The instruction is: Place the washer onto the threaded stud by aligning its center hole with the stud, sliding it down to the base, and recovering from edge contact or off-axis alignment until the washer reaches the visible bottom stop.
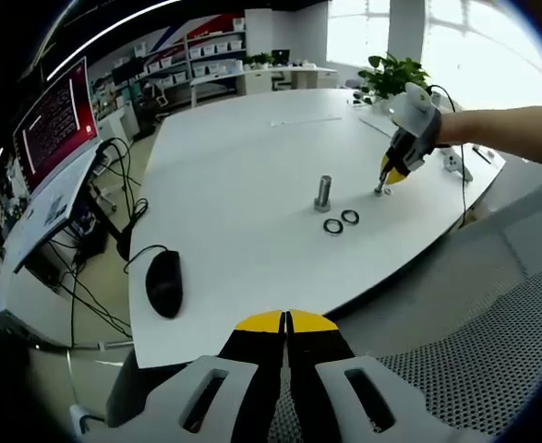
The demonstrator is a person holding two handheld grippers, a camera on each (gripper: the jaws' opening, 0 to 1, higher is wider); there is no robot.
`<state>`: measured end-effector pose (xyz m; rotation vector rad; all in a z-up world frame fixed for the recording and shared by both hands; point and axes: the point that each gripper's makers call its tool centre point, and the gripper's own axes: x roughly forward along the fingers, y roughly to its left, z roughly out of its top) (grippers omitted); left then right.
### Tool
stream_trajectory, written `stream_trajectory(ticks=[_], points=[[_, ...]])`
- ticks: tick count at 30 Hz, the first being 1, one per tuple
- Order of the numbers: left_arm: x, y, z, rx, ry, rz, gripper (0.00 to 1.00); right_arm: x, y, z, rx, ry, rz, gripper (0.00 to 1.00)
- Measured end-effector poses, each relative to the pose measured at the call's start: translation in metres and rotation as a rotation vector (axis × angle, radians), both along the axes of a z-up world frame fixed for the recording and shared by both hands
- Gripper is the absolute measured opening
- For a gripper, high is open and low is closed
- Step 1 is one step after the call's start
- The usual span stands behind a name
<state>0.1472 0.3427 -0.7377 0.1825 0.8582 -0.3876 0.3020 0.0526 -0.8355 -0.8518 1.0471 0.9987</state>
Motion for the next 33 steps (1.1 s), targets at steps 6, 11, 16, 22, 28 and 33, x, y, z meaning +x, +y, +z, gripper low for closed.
stream_trajectory(ticks=[6,11,16,22,28,33], points=[[0.000,0.000,-0.001,0.001,0.005,-0.001,0.00,0.003,0.000,-0.008,0.010,0.003,-0.034,0.14],[0.000,0.000,-0.001,0.003,0.007,-0.002,0.00,0.003,0.002,-0.012,0.009,0.002,-0.031,0.14],[-0.001,0.000,-0.002,0.005,0.010,-0.001,0.00,0.002,0.002,-0.016,0.001,-0.002,-0.034,0.14],[-0.002,0.000,-0.003,0.005,0.016,-0.009,0.00,-0.001,0.000,-0.019,-0.013,0.001,-0.019,0.19],[-0.001,0.000,-0.002,0.002,0.008,-0.003,0.00,0.001,-0.005,-0.016,-0.002,-0.031,-0.033,0.29],[-0.001,0.000,-0.001,0.002,0.007,-0.002,0.00,-0.002,-0.015,-0.017,-0.012,-0.021,-0.038,0.28]])
